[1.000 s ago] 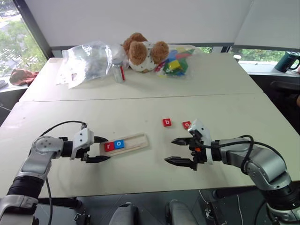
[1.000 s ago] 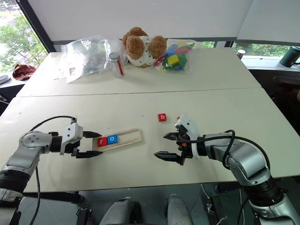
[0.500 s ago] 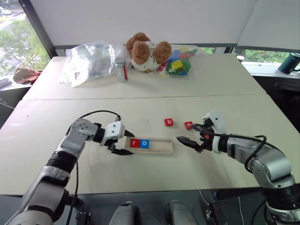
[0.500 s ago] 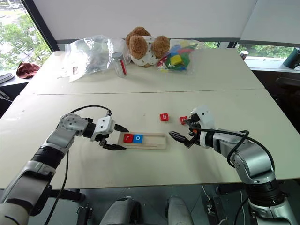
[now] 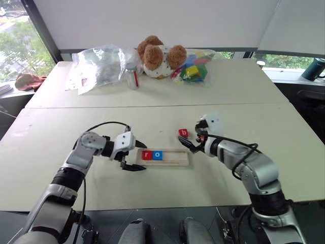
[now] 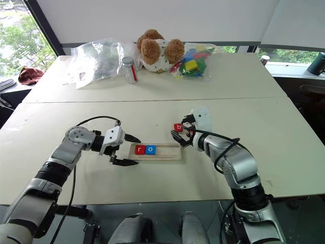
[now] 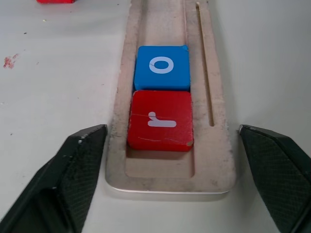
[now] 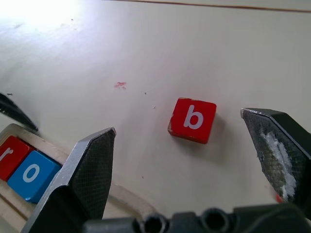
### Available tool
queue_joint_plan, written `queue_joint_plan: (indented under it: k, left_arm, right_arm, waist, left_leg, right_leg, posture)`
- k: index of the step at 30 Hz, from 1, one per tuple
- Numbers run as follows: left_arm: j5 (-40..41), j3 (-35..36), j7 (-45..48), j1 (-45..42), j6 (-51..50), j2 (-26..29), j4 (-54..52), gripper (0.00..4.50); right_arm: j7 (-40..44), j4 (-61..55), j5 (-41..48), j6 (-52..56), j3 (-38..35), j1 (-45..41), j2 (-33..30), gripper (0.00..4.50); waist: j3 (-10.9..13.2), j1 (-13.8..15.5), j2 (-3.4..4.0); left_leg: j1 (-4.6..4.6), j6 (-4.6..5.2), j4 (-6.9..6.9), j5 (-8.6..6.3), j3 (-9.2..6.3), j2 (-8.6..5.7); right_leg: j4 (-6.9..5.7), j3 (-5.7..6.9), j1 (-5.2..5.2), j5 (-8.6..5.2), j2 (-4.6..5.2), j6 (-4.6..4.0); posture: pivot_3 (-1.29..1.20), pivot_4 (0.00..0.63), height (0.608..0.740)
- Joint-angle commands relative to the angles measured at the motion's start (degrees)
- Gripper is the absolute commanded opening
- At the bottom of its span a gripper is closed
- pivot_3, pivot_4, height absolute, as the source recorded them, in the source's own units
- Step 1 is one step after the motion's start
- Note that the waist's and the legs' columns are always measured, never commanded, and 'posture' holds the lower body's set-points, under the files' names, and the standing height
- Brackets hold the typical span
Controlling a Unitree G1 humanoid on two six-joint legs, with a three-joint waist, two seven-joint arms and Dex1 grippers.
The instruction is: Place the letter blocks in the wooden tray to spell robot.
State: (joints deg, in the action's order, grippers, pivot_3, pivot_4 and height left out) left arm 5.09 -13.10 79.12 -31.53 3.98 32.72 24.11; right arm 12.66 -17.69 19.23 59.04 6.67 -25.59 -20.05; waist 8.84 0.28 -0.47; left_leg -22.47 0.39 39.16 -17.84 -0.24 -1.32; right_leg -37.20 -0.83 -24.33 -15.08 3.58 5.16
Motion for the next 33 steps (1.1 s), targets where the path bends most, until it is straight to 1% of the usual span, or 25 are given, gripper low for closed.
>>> queue_joint_plan:
  k: [1,3,8,13,16,19,20,21,23,26,27,29,30,32,33]
  left_arm:
    - [0.33,0.05,-0.09,1.67,-2.91,1.88,-4.71,4.47]
    - [0.75,0.77,-0.40,2.15,-4.32,3.01,-7.13,4.47]
    - [2.27,3.79,-0.33,5.12,-8.68,9.89,-15.12,4.47]
    - [7.04,8.88,-3.25,9.42,-17.68,13.83,-25.79,4.47]
    - [8.06,10.84,-5.72,11.58,-20.55,15.05,-29.52,4.47]
    - [8.55,11.88,-8.17,12.55,-21.92,15.03,-30.81,4.47]
    - [8.67,11.99,-8.76,12.89,-22.20,15.00,-31.21,4.50]
    - [8.75,11.98,-9.27,13.26,-22.37,15.00,-31.68,4.50]
    - [8.83,11.94,-10.27,13.97,-22.58,15.01,-32.52,4.50]
    - [9.47,12.29,-11.62,15.44,-23.55,14.88,-34.26,4.50]
    - [9.64,12.34,-11.90,15.70,-23.78,14.87,-34.55,4.50]
    - [9.72,12.24,-12.28,15.88,-23.92,14.83,-34.79,4.50]
    - [9.97,12.03,-12.30,15.76,-24.11,14.65,-34.89,4.50]
    - [10.90,11.56,-12.22,15.34,-24.65,14.08,-35.41,4.50]
    - [11.66,11.14,-11.94,14.85,-25.20,13.76,-35.80,4.50]
  right_arm:
    - [-2.09,2.93,-2.19,1.01,0.58,-2.87,2.35,4.50]
    - [-1.90,4.48,-1.88,2.05,0.24,-3.62,3.55,4.50]
    - [-4.05,9.54,-1.97,5.42,-2.78,-6.14,7.35,4.50]
    - [-5.21,12.72,-2.06,4.46,-4.68,-7.30,11.09,4.50]
    - [-5.43,15.88,-3.39,2.95,-3.53,-8.79,12.60,4.50]
    - [-3.51,18.10,-5.80,1.35,1.48,-9.70,11.71,4.50]
    - [-3.43,18.58,-6.61,1.07,2.60,-9.60,11.59,3.92]
    - [-3.00,18.82,-7.27,0.96,3.71,-9.44,11.24,3.65]
    - [-3.07,19.38,-8.49,0.30,4.54,-9.13,11.16,2.79]
    - [-3.29,20.06,-10.33,-1.61,4.87,-9.00,11.02,1.29]
    - [-3.22,20.27,-10.65,-2.12,4.66,-9.19,11.02,1.12]
    - [-3.16,20.11,-11.72,-3.28,4.82,-9.55,10.50,1.12]
    - [-2.76,18.79,-12.85,-4.06,5.74,-9.70,9.15,1.12]
    - [-2.40,12.91,-14.42,-4.98,6.25,-8.98,6.61,1.12]
    - [-2.16,6.76,-14.64,-3.20,6.18,-7.26,4.60,1.12]
  waist:
    - [0.00,-0.10,0.00]
    - [0.00,-0.28,0.00]
    - [0.02,-1.45,0.02]
    - [0.02,-1.43,0.02]
    - [0.02,-1.46,0.02]
    - [0.02,-1.50,0.02]
    - [0.02,-1.56,0.02]
    - [0.02,-1.60,0.02]
    - [0.02,-1.74,0.02]
    - [0.01,-2.35,0.02]
    - [0.01,-2.54,0.02]
    - [0.01,-2.75,0.02]
    - [0.01,-2.75,0.02]
    - [0.04,-2.66,0.06]
    - [0.05,-2.44,0.07]
  left_leg:
    - [0.00,0.00,0.00,0.00,0.00,0.00]
    - [0.00,0.00,0.00,0.00,0.01,0.00]
    - [-0.03,-0.01,-0.07,0.00,-0.02,0.05]
    - [-0.03,-0.02,-0.11,0.01,-0.03,0.09]
    - [-0.02,-0.03,-0.08,0.01,-0.02,0.08]
    - [0.01,-0.05,-0.07,0.02,-0.02,0.08]
    - [0.03,-0.05,-0.08,0.02,-0.02,0.09]
    - [0.03,-0.05,-0.09,0.02,-0.02,0.09]
    - [0.03,-0.05,-0.10,0.02,-0.02,0.10]
    - [0.03,-0.06,-0.14,0.02,-0.03,0.11]
    - [0.03,-0.06,-0.15,0.02,-0.03,0.11]
    - [0.03,-0.07,-0.15,0.02,-0.03,0.11]
    - [0.03,-0.07,-0.15,0.03,-0.03,0.11]
    - [0.03,-0.07,-0.15,0.03,-0.03,0.10]
    - [0.00,-0.07,-0.15,0.03,-0.03,0.10]
  right_leg:
    - [0.00,0.00,0.00,0.00,0.00,0.00]
    - [0.01,0.00,0.00,0.00,0.00,0.00]
    - [-0.03,-0.02,-0.11,0.00,-0.01,0.00]
    - [-0.04,-0.03,-0.13,0.00,0.00,0.00]
    - [-0.03,-0.05,-0.09,0.00,0.02,0.00]
    - [-0.05,-0.05,-0.09,0.00,0.02,0.00]
    - [-0.07,-0.05,-0.09,0.00,0.01,0.00]
    - [-0.07,-0.05,-0.10,0.00,0.01,0.00]
    - [-0.08,-0.04,-0.11,0.00,0.00,-0.01]
    - [-0.07,-0.05,-0.12,0.00,-0.01,-0.01]
    - [-0.08,-0.05,-0.12,0.00,0.00,-0.01]
    - [-0.07,-0.05,-0.12,0.00,0.00,-0.01]
    - [-0.08,-0.05,-0.12,0.00,0.00,-0.01]
    - [-0.08,-0.05,-0.12,0.00,0.01,-0.01]
    - [-0.06,-0.05,-0.13,0.00,0.02,-0.01]
  posture:
    - [0.00,0.150,0.740]
    - [0.00,0.150,0.740]
    - [0.00,0.150,0.740]
    - [0.00,0.150,0.740]
    - [0.00,0.150,0.740]
    - [0.00,0.150,0.740]
    - [0.00,0.150,0.740]
    - [0.00,0.150,0.740]
    - [0.00,0.150,0.740]
    - [0.00,0.150,0.740]
    - [0.00,0.150,0.740]
    - [0.00,0.150,0.740]
    - [0.00,0.150,0.740]
    - [0.00,0.150,0.740]
    - [0.00,0.150,0.740]
